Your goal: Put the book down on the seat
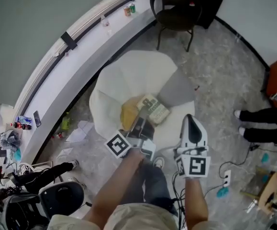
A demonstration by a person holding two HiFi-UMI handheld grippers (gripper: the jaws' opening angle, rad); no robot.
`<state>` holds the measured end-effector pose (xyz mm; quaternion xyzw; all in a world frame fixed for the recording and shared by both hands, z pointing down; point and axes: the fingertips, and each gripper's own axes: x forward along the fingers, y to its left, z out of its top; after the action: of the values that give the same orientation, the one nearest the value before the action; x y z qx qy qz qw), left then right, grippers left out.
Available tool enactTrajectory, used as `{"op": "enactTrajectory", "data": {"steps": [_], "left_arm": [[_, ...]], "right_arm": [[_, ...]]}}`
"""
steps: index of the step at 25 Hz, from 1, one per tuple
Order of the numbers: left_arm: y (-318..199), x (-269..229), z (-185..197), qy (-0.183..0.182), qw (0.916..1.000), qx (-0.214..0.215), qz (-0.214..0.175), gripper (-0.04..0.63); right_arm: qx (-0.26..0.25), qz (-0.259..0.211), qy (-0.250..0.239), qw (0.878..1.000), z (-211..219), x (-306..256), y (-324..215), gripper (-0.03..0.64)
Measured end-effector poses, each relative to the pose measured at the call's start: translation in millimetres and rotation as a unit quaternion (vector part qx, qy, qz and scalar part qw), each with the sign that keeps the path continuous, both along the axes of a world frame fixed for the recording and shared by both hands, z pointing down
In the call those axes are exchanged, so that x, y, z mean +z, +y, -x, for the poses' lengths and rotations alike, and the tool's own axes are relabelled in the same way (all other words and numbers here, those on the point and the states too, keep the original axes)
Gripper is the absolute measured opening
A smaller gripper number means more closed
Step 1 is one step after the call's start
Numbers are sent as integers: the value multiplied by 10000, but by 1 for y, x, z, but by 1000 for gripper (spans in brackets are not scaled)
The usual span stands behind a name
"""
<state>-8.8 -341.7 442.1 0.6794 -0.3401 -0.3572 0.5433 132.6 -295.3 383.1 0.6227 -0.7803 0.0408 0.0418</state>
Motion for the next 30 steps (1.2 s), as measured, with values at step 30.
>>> {"op": "enactTrajectory", "data": {"steps": [30], "left_arm": [[52,-131,17,-5055,8409,-90,-1932,5]], "right_arm": [[-597,-488,279,9966,43,-113,31,3]]}}
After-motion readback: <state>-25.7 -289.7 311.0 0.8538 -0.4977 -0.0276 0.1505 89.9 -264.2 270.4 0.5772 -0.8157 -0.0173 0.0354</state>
